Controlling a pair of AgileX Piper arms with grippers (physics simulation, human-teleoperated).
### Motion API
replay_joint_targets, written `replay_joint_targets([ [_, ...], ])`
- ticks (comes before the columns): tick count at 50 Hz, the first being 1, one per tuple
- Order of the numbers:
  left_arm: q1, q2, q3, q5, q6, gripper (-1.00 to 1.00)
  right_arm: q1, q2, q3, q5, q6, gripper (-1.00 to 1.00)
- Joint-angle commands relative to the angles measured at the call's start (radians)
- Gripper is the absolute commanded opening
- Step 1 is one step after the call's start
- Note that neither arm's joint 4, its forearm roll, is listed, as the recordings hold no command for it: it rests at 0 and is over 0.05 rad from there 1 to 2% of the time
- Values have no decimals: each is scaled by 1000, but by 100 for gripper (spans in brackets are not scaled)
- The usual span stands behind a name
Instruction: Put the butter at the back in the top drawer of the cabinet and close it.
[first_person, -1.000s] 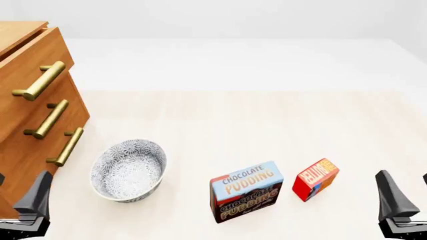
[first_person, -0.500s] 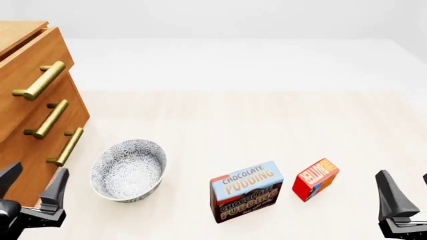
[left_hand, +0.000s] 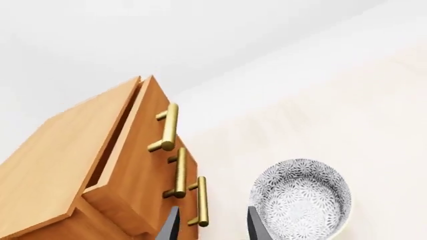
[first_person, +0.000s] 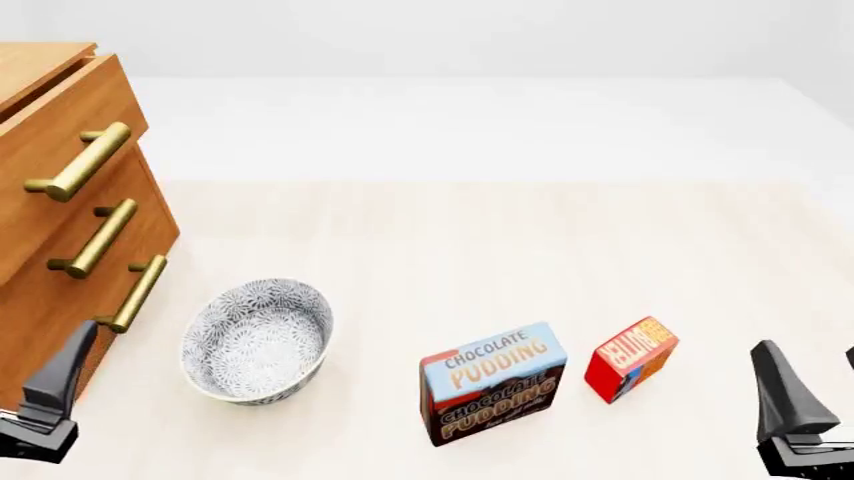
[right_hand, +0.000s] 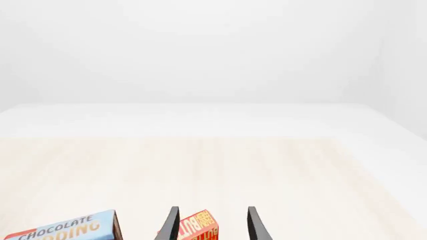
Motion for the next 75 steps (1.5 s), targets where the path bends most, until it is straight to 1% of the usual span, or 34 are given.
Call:
replay_joint_targets([
  [1,-1,47,-46,19,93,100,0,0,0,0,0,100],
  [4,-1,56,-45,9,108,100,0,0,0,0,0,100],
  [7,-4,85,-37,-21,147,100,0,0,0,0,0,100],
  [12,-10,109,-42,-41,172,100,0,0,0,0,0,100],
  [18,-15,149,-39,-76,222,100,0,0,0,0,0,100],
  [32,-14,198,-49,-109,312,100,0,0,0,0,0,100],
  [41,-5,214,-60,-119,341,100,0,0,0,0,0,100],
  [42,-4,216,-63,-124,361,100,0,0,0,0,0,100],
  [46,-2,229,-60,-139,385,100,0,0,0,0,0,100],
  [49,-10,237,-67,-151,419,100,0,0,0,0,0,100],
  [51,-11,244,-70,-156,423,100,0,0,0,0,0,100],
  [58,-20,282,-83,-198,480,100,0,0,0,0,0,100],
  [61,-16,297,-85,-209,485,100,0,0,0,0,0,100],
  [62,-10,304,-75,-230,502,100,0,0,0,0,0,100],
  [75,1,369,-69,-302,567,100,0,0,0,0,0,100],
])
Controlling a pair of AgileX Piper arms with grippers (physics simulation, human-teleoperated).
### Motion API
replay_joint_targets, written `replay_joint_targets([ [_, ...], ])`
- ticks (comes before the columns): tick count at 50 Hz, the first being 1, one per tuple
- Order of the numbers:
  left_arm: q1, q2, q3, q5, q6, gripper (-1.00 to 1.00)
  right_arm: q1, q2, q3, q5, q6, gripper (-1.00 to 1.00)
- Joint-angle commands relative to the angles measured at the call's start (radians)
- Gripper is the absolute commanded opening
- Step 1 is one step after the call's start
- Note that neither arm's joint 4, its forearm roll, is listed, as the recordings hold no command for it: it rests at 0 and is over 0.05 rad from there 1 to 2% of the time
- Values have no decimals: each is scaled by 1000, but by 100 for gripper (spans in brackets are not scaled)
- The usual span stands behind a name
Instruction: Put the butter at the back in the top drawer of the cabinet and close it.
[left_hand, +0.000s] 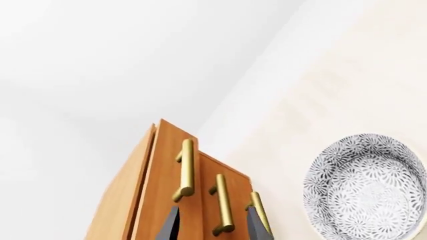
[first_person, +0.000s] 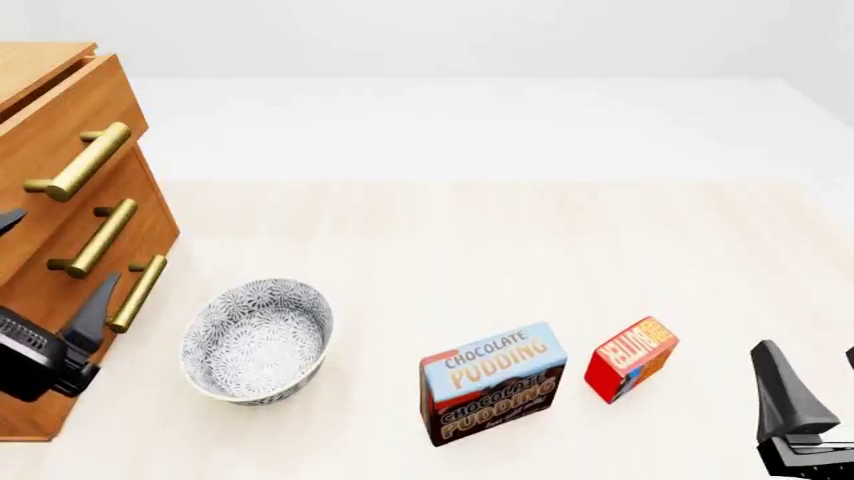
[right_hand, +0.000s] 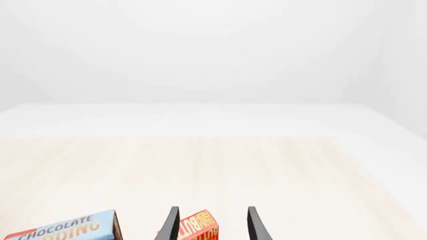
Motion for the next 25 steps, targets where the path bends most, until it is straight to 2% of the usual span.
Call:
replay_joint_targets([
  [1,7,62,2,-68,61,100,0,0,0,0,0,100],
  [9,23,120,-1,-131,114,100,0,0,0,0,0,100],
  [25,39,210,-19,-212,170,100,0,0,0,0,0,100],
])
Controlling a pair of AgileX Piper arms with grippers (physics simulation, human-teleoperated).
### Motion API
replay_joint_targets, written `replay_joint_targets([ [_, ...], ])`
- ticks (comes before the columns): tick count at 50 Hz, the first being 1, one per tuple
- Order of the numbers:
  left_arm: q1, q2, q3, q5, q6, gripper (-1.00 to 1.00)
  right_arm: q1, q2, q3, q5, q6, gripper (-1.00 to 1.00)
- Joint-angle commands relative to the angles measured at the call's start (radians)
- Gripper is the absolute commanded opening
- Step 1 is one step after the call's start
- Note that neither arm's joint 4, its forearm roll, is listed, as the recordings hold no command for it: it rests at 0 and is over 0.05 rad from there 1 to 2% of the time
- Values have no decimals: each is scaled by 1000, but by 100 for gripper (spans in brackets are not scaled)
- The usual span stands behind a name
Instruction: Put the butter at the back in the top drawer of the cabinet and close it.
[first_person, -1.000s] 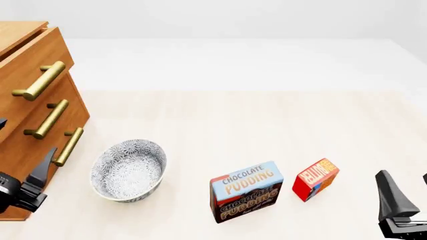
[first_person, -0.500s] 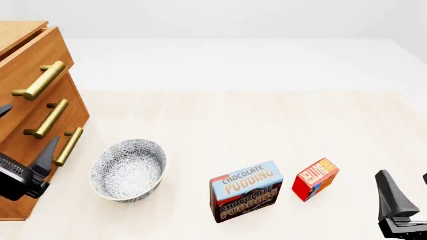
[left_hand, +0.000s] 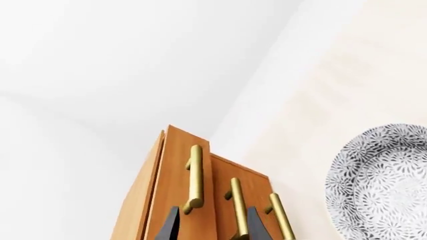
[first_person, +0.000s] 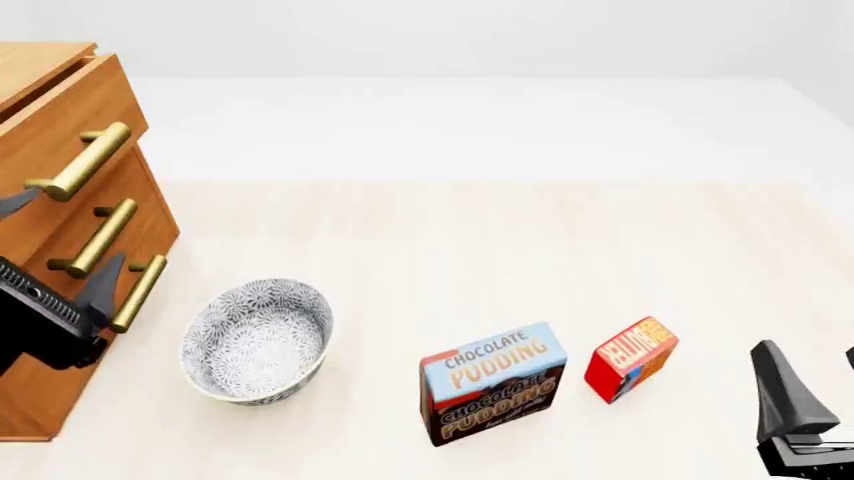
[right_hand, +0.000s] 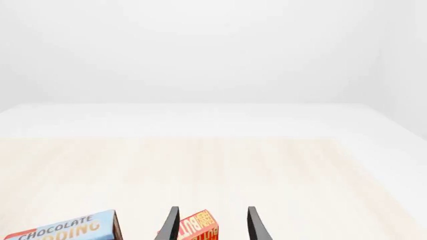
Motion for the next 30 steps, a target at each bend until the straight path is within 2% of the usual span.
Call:
replay_joint_targets([
  [1,8,70,-8,-73,52,100,0,0,0,0,0,100],
  [9,21,133,6,-147,94,100,0,0,0,0,0,100],
  [30,85,200,-22,-197,142,100,0,0,0,0,0,100],
])
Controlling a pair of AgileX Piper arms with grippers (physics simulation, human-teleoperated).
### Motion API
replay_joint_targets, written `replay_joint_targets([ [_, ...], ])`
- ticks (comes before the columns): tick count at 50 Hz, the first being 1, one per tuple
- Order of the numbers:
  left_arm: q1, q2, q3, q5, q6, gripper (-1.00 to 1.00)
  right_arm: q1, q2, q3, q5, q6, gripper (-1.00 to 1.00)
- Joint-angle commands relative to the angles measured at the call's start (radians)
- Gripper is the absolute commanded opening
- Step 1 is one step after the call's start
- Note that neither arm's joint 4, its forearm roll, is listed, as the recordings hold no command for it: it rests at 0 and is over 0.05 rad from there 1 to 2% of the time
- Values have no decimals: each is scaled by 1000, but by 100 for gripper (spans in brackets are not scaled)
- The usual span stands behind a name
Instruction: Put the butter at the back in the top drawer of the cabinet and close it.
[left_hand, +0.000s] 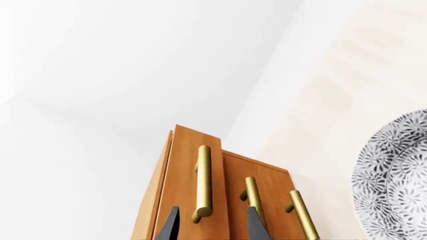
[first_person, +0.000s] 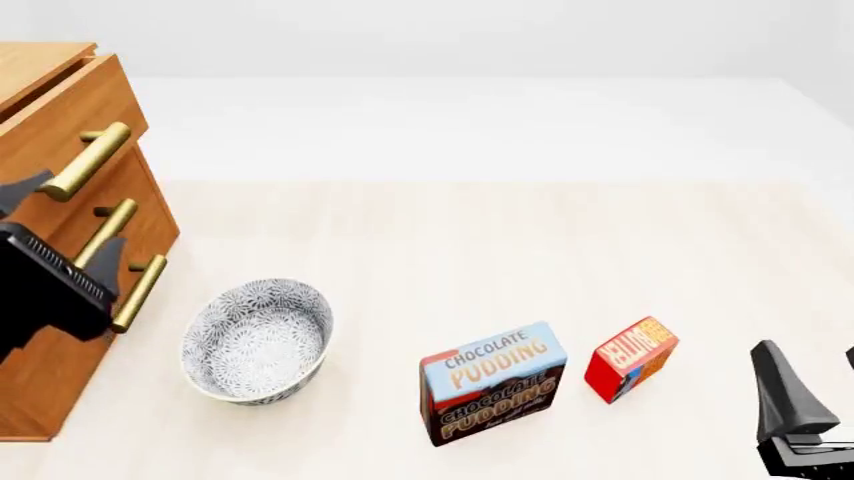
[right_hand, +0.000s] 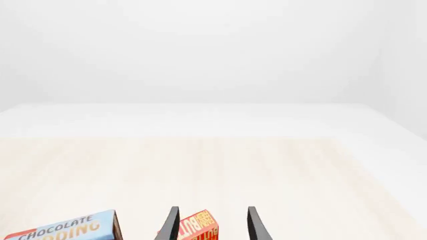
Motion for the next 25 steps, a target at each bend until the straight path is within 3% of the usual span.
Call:
replay_joint_targets([
  [1,35,36,-10,-33,27,100,0,0,0,0,0,100],
  [25,78,146,-36,-115,57,100,0,0,0,0,0,100],
])
